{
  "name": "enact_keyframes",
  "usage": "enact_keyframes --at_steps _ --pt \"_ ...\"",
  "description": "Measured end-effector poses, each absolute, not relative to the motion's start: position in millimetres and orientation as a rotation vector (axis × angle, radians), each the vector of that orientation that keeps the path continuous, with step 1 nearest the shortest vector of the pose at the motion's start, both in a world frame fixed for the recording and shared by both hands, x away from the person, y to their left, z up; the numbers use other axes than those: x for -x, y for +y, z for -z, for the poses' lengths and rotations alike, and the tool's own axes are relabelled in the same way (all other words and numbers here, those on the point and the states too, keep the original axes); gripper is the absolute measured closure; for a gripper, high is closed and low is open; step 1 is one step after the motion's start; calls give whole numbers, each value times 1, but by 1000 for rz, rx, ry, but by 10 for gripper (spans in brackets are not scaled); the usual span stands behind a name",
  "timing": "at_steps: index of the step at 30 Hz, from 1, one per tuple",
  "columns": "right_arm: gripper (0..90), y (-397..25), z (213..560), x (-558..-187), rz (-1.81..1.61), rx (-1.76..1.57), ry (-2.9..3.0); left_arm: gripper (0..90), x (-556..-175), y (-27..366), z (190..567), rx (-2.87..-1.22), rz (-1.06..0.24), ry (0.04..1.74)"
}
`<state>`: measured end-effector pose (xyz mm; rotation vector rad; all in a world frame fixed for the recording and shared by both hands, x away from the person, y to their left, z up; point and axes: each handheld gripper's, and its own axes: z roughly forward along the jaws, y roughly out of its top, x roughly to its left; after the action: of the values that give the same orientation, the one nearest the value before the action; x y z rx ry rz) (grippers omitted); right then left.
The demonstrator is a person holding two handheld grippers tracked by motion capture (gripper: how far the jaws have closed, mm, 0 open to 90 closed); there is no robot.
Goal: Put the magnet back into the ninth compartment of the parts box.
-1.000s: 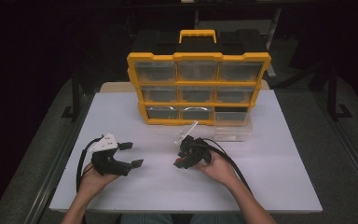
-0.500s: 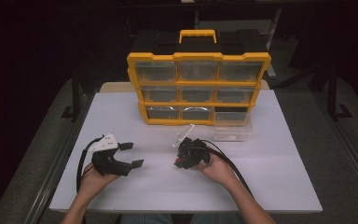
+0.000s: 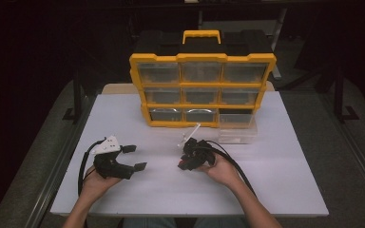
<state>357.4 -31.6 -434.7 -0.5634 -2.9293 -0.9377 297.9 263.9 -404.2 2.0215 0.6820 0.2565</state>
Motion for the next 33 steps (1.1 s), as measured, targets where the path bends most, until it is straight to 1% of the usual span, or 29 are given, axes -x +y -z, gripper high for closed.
enact_keyframes --at_steps 9,17,28,33 --pt "610 -37 428 -362 1007 541 -2876 197 -298 264 404 -2020 -253 679" --pt "610 -49 402 -364 1068 561 -2814 197 -298 264 404 -2019 -256 682" --pt "610 -64 376 -370 1128 580 -2769 197 -299 265 404 -2026 -266 663" --pt "610 -70 362 -374 1146 574 -2780 197 -298 264 404 -2006 -254 681"
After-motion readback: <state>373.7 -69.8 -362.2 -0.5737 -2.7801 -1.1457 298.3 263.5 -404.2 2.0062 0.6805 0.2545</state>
